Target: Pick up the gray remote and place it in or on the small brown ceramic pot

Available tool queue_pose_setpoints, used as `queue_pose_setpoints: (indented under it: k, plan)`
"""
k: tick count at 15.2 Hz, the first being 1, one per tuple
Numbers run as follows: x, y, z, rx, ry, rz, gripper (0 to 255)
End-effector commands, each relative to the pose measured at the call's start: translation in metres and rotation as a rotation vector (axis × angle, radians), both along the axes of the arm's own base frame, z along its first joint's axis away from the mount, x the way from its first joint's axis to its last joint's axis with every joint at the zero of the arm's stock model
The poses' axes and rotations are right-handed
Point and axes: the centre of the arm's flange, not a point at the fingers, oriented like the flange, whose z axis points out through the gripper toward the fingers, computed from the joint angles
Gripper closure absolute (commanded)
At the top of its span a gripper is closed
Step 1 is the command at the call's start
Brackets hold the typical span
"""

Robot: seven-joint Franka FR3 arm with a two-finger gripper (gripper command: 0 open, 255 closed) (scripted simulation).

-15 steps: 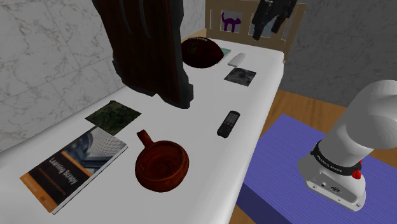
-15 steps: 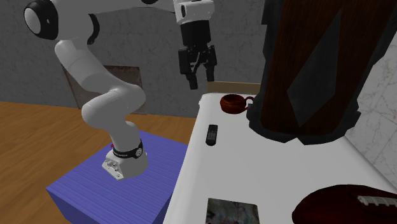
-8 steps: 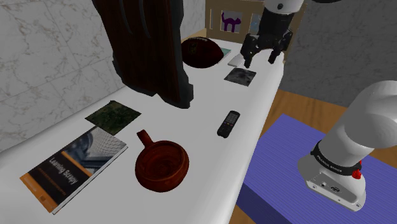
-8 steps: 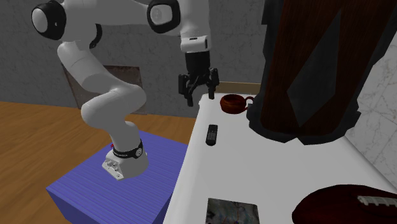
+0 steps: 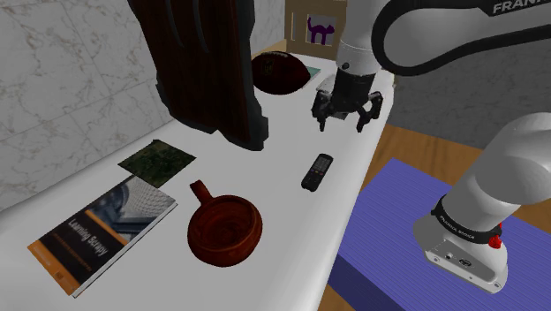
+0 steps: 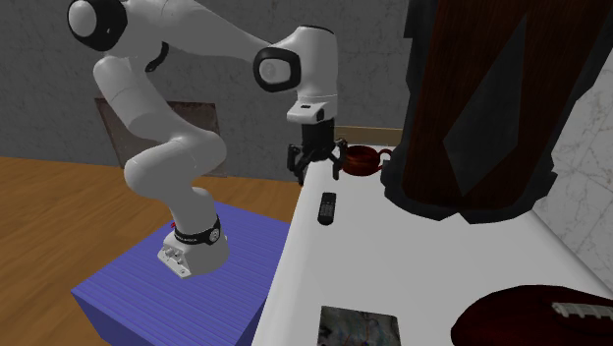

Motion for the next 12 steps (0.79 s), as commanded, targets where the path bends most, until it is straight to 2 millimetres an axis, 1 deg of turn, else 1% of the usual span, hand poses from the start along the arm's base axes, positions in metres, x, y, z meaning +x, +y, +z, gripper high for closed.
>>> queue_pose_setpoints:
  k: [1,6,7,12]
  plan:
    - [0.000,0.017,-0.022,0.014,0.011,-0.099,0]
    - [0.014,0.052,-0.075,0.047,0.040,-0.326,0]
    - [0.015,0.055,-0.080,0.050,0.043,-0.349,0]
    - [0.015,0.054,-0.107,0.050,0.043,-0.349,0]
